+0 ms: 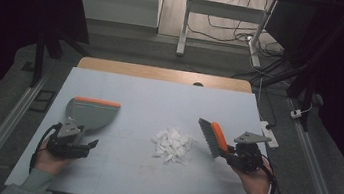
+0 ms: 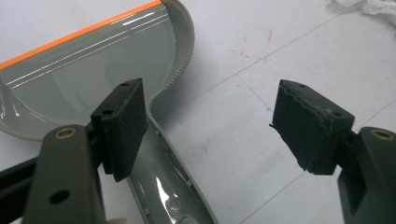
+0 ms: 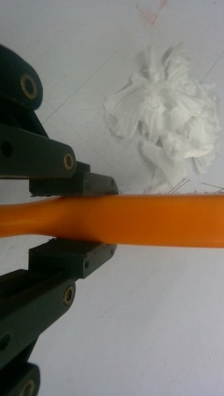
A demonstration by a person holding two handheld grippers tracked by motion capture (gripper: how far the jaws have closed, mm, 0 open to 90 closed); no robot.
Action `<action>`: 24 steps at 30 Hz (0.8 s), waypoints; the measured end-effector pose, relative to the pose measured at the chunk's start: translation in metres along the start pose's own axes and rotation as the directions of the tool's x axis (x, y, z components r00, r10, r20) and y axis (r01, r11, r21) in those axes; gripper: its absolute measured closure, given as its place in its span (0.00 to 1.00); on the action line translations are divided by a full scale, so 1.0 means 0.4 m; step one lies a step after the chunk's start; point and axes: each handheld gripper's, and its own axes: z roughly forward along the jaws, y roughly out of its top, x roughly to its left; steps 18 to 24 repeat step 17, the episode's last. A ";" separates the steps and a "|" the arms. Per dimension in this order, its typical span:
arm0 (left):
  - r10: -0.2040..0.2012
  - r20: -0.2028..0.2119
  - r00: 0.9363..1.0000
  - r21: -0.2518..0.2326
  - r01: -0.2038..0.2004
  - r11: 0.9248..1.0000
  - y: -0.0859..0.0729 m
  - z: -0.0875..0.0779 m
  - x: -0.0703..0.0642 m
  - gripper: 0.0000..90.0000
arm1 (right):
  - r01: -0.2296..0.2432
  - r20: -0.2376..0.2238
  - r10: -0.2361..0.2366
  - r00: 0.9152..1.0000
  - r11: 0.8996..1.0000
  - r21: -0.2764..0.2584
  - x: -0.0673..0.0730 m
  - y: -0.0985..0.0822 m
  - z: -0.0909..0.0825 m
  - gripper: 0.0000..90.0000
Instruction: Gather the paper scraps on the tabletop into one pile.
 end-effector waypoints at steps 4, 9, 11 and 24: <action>0.008 0.007 1.000 0.002 -0.008 1.000 0.001 0.000 -0.002 0.30 | 0.004 0.004 -0.004 1.000 1.000 -0.015 -0.012 -0.024 -0.005 0.78; 0.013 0.008 1.000 0.002 -0.013 1.000 0.003 0.001 -0.005 0.30 | 0.009 0.006 -0.009 1.000 1.000 -0.024 -0.013 -0.026 -0.007 0.78; 0.013 0.010 1.000 0.001 -0.013 1.000 0.003 0.000 -0.005 0.30 | 0.012 0.006 -0.012 1.000 1.000 -0.025 -0.013 -0.025 -0.008 0.78; 0.013 0.011 1.000 -0.002 -0.013 1.000 0.003 0.000 -0.005 0.30 | 0.023 0.001 -0.023 1.000 0.999 -0.032 -0.009 -0.024 -0.009 0.78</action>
